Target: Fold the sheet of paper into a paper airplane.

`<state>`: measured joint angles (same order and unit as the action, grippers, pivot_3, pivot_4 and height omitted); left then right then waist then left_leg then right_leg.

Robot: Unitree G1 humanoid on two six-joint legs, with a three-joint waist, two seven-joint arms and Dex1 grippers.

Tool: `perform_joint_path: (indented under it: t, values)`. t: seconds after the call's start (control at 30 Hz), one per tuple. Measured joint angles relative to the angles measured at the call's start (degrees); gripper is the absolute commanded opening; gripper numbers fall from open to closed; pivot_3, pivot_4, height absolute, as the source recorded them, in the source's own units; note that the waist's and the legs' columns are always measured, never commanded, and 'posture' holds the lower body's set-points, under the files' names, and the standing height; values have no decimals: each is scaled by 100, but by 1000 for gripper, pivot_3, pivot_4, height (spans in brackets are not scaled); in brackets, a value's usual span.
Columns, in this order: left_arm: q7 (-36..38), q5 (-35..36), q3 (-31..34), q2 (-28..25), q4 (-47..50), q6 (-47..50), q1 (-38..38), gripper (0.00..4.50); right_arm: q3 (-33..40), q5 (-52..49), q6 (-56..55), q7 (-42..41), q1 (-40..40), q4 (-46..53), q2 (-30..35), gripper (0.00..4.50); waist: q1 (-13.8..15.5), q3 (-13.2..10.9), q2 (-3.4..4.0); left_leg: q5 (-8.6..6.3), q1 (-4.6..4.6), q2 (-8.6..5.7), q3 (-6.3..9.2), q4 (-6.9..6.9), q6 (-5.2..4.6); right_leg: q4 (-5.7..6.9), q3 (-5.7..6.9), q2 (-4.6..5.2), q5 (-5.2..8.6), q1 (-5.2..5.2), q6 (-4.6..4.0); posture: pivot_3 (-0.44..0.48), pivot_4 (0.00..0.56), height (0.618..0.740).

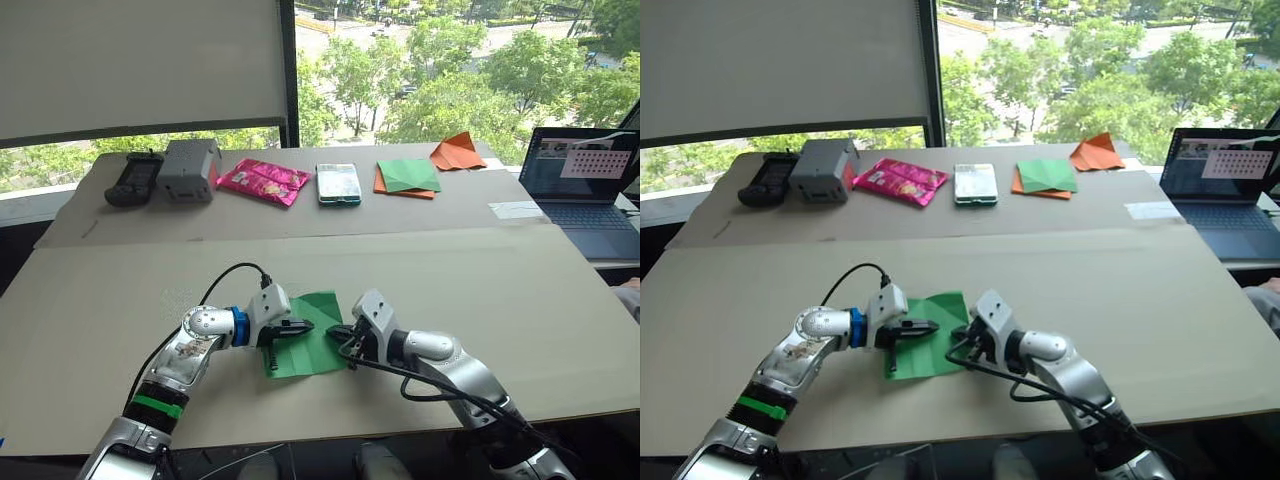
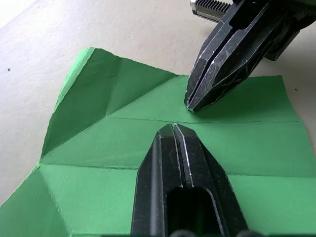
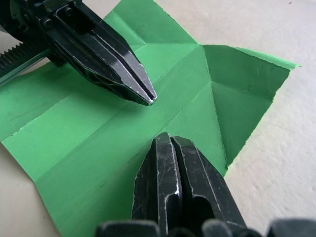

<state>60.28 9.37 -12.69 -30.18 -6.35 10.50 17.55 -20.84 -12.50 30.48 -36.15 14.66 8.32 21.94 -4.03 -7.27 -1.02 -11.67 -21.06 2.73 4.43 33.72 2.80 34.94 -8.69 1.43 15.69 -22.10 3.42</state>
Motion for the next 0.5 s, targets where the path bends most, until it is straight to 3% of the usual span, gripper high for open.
perform_joint_path:
  t: [0.17,0.5]
  values:
    - [-189,77,393,-255,305,67,-569,0,31,28,28,20,-18,26,-23,78,6,23,1,-1,2,1,0,1,1,0,1,1,2,-1,-3,0,150,740]
    - [-843,230,651,-89,813,245,-1215,0,80,57,133,127,-194,244,-32,78,17,55,5,-2,1,1,0,-1,1,-1,1,2,6,-4,-8,0,150,740]
